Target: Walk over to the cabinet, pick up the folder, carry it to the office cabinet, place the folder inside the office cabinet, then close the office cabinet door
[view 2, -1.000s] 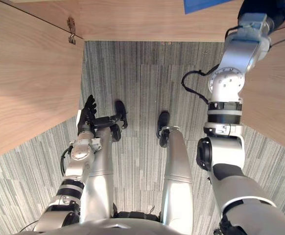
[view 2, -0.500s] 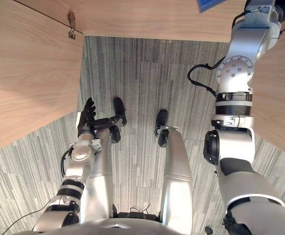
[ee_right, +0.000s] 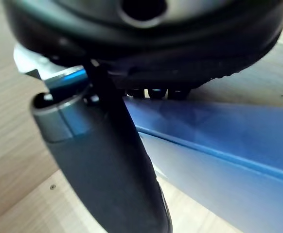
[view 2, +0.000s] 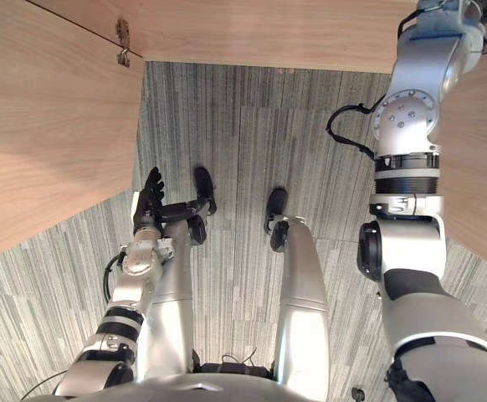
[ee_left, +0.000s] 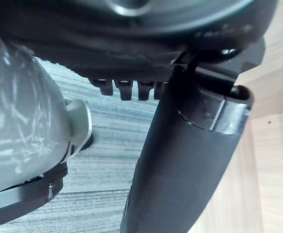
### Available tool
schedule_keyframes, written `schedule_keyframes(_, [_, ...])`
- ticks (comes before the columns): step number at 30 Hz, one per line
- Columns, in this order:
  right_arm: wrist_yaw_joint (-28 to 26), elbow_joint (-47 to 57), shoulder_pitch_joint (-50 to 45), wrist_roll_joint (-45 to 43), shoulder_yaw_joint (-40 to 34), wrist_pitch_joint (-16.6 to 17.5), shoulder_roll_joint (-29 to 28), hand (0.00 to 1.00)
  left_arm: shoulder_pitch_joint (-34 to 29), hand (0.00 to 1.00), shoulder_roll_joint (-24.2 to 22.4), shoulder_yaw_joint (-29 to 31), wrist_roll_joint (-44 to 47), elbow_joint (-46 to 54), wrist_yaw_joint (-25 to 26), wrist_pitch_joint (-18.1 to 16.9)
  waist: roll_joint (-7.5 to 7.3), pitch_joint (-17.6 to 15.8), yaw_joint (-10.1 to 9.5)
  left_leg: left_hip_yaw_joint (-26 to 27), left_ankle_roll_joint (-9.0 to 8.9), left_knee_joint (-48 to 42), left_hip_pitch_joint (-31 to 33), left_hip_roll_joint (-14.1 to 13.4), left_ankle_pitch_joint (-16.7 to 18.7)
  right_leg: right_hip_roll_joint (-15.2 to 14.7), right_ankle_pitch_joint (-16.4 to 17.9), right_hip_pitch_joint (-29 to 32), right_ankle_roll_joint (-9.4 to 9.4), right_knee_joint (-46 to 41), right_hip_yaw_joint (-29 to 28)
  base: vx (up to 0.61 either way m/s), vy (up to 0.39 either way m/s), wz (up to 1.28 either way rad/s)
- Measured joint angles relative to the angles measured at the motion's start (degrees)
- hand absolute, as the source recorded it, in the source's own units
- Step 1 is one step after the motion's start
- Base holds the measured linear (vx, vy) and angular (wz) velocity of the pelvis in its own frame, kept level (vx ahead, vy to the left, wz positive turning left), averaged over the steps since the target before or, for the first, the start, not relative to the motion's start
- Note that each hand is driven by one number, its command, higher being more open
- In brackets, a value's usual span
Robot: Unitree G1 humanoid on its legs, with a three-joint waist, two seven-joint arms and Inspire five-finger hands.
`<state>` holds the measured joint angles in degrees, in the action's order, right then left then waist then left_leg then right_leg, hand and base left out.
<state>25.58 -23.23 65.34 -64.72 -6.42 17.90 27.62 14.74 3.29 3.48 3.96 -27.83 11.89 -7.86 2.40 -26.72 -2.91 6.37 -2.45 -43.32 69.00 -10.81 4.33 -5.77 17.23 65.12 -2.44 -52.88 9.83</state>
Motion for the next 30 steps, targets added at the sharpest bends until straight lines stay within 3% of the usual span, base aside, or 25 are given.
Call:
schedule_keyframes(6, [-4.0, -0.6, 0.8, 2.2, 7.8, -4.1, 4.4, 1.0, -0.1, 1.0, 1.0, -0.6, 0.0, -0.5, -0.7, 0.4, 0.0, 0.0, 0.14, 1.2, 0.11, 0.1, -0.6, -0.8, -0.1, 0.3, -0.1, -0.3, -0.13, 0.3, -0.3, -0.01, 0.017, -0.04])
schedule_keyframes(12, [-6.7, -4.6, 3.8, 2.2, 13.4, -7.7, 4.6, 1.0, -0.3, 1.0, 1.4, -2.6, -0.1, -1.7, -1.1, 0.5, -0.04, 0.1, 0.19, 3.0, 0.63, 1.8, -3.2, -1.6, -0.4, 0.5, -0.9, -2.4, -0.21, 2.1, -0.5, 0.0, 0.009, -0.05])
schedule_keyframes(22, [-10.6, -4.7, 4.8, 6.4, 15.1, -8.7, 9.2, 1.0, -0.4, 1.0, 1.5, -3.8, -0.2, -1.8, -1.3, 0.4, -0.07, 0.3, 0.08, 6.9, 2.56, 2.4, -4.0, -2.9, -0.5, -0.3, -1.6, -4.0, 0.86, 4.0, -0.2, 0.04, 0.06, 0.03])
schedule_keyframes(30, [-15.7, -2.9, -0.8, 14.4, 17.1, -9.0, 17.4, 1.0, -0.5, 1.0, 1.8, -3.8, -2.1, -2.2, -2.3, 0.3, -0.08, 0.3, 0.07, 7.7, 3.11, 2.6, -4.3, -2.8, -0.3, -0.5, -1.7, -4.2, 1.07, 4.2, -0.4, 0.02, 0.028, 0.0])
